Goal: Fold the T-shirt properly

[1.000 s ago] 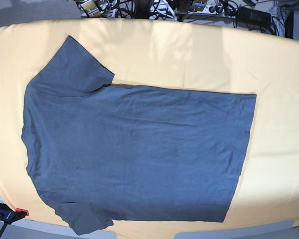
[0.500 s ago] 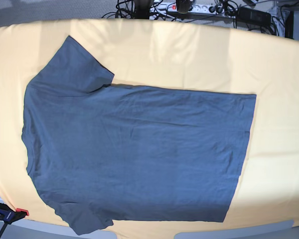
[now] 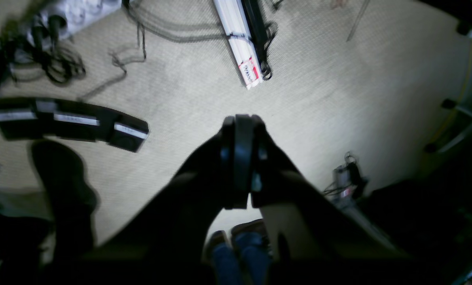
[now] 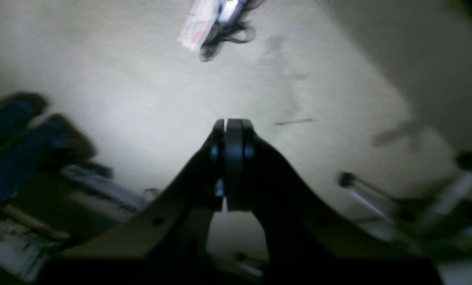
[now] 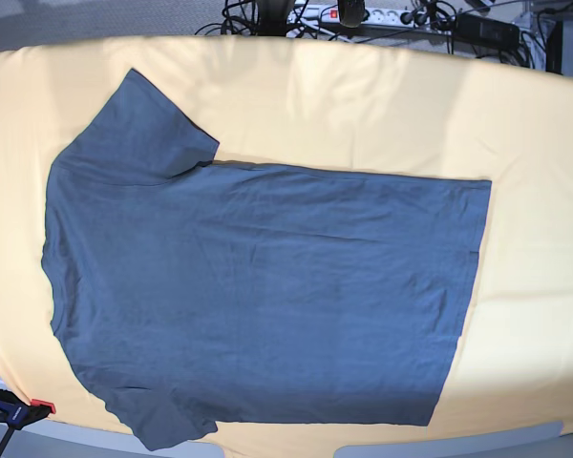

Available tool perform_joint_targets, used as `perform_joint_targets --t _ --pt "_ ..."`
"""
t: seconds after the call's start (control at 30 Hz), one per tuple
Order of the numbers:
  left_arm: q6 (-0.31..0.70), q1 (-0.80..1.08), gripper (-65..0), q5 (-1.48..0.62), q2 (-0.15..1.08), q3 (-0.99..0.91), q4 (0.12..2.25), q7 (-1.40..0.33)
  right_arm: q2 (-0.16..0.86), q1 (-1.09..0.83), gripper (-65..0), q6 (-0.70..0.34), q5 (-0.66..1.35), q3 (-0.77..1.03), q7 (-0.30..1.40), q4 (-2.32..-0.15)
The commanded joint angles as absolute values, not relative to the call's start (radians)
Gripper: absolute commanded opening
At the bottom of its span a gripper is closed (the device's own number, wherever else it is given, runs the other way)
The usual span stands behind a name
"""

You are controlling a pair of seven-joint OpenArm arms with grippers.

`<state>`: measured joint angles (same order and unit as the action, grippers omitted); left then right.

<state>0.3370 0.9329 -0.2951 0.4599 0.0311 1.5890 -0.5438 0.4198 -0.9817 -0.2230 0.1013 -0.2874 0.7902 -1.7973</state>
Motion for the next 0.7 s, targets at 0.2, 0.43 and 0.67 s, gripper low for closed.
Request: perform_joint_targets --t 0.2,0.43,0.67 --pt "0.344 1.176 -65.0 -0.237 0.516 -0.131 1.98 -0.587 0.525 -1.219 -65.0 -0.109 -0.038 -0.287 0.791 -2.16" --pt "0.344 1.291 -65.0 -0.237 0.516 -0.319 2.254 -0.592 0.555 -1.309 -65.0 0.01 -0.292 -0.287 0.793 -2.346" --pt "0.344 1.289 -65.0 -0.237 0.519 -0.465 2.356 -0.595 0.555 -1.309 -65.0 0.099 -0.601 -0.287 0.801 -2.356"
